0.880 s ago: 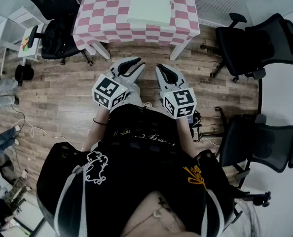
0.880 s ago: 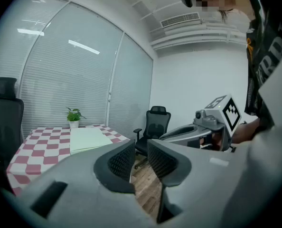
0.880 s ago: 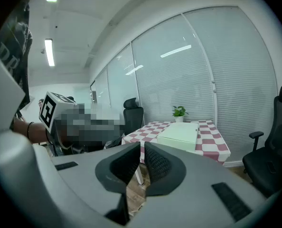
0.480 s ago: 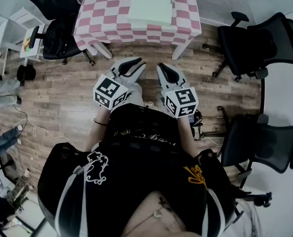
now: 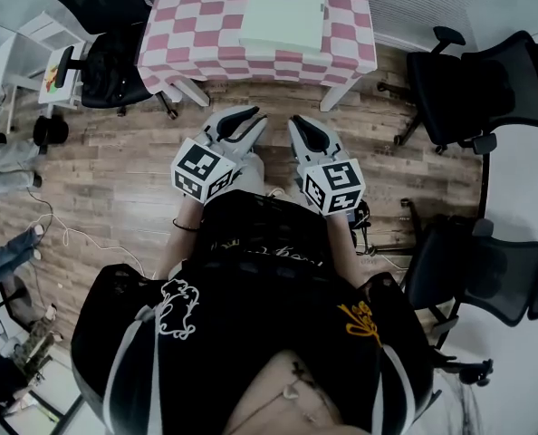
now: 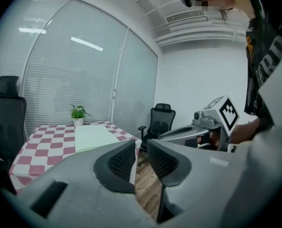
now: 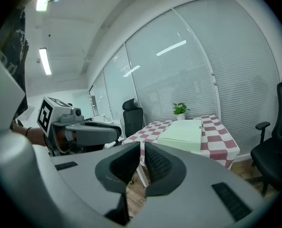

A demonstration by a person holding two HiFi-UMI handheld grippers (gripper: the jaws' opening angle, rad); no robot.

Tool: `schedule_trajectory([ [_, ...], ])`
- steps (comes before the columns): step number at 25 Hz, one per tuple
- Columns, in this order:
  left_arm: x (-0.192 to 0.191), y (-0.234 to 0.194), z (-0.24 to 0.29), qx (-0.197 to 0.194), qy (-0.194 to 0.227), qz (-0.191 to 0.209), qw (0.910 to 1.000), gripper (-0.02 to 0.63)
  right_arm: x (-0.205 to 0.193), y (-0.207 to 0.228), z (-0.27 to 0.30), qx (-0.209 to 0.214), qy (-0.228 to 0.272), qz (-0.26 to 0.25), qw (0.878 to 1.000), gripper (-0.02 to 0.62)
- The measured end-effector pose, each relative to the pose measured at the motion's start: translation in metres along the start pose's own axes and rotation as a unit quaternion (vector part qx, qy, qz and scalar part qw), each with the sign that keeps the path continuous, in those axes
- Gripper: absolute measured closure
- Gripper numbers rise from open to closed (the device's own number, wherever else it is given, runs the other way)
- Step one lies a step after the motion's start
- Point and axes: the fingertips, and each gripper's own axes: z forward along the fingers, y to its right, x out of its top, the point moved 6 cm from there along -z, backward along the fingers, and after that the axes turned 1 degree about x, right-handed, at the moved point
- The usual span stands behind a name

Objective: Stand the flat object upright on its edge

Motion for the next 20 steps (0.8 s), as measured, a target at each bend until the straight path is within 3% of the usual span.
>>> schedule_trajectory([
  [7,0.014,-0.043,0.019,-0.002,0.001,-0.004,1.0000,0.517,0.019,0.019,0.037,-0.007,-0.002,0.005,1.000,0.561],
  [20,0.033,-0.155,0.053,-0.038,0.005,-0.011,0.9992,0.517,0.052,0.050,0.131,-0.054,-0.030,0.011,0.998,0.561],
])
